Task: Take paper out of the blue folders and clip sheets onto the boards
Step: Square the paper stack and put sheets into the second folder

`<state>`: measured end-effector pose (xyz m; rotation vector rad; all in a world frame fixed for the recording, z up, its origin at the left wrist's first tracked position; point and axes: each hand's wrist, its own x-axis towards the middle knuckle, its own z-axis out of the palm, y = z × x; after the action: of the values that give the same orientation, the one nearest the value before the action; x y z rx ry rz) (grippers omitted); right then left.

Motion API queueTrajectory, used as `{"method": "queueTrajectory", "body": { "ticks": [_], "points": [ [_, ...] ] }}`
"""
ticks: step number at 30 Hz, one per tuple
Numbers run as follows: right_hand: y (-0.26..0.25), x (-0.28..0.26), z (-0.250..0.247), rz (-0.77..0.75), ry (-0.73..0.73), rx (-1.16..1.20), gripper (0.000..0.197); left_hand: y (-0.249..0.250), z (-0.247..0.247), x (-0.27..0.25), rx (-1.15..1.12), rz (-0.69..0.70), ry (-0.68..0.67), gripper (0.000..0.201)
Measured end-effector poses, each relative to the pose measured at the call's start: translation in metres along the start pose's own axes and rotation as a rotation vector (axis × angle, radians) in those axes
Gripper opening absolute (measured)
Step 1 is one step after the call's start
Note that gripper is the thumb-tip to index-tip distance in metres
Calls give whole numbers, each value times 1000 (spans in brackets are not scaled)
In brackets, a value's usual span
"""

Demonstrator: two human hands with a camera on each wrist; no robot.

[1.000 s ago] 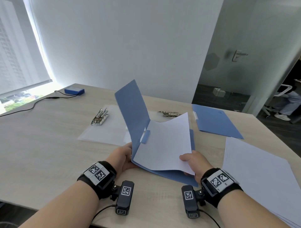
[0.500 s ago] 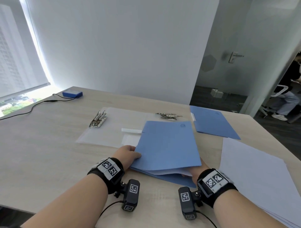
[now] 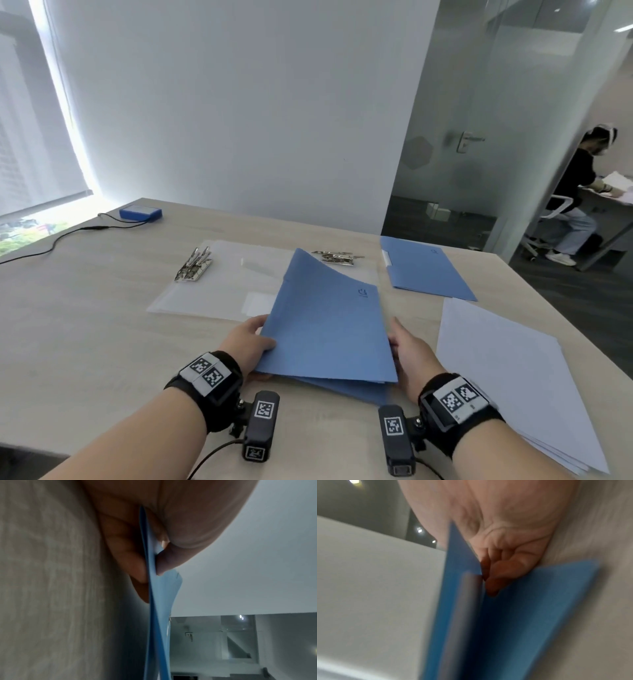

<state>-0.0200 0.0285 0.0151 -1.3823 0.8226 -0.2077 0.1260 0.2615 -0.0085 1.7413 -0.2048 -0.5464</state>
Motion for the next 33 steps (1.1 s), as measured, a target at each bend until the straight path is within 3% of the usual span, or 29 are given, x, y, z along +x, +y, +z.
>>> {"method": "queueTrajectory", "body": {
  "ticks": [3,5,8,12,15,20,22,26,29,33],
  "points": [
    [5,-5,-13,-142,20,-243,33,-6,0,-3,-169,15,7,48],
    [6,-9,-16,-179,-4,-209,40,-7,4,-5,-264,21,16,46],
    [3,-23,-12,-199,-114,-116,25,-2,14,-10,-321,47,33,42],
    [0,-27,-16,-328,-51,-163,34,10,27,-15,-21,111,46,33],
    [-1,-27,-28,-374,7,-107,34,17,28,-11,243,137,71,38],
    [-2,-34,-53,-407,-28,-4,36,37,16,2,508,329,295,40],
    [-2,-37,-60,-418,-83,40,36,47,13,5,645,312,360,46],
    [-5,-40,-67,-445,-131,64,36,56,13,15,644,196,209,53],
    [-6,-39,-71,-459,-135,60,37,57,15,14,532,240,137,29],
    [-6,-40,-74,-476,-148,17,37,55,13,12,540,233,132,35]
  ]
}}
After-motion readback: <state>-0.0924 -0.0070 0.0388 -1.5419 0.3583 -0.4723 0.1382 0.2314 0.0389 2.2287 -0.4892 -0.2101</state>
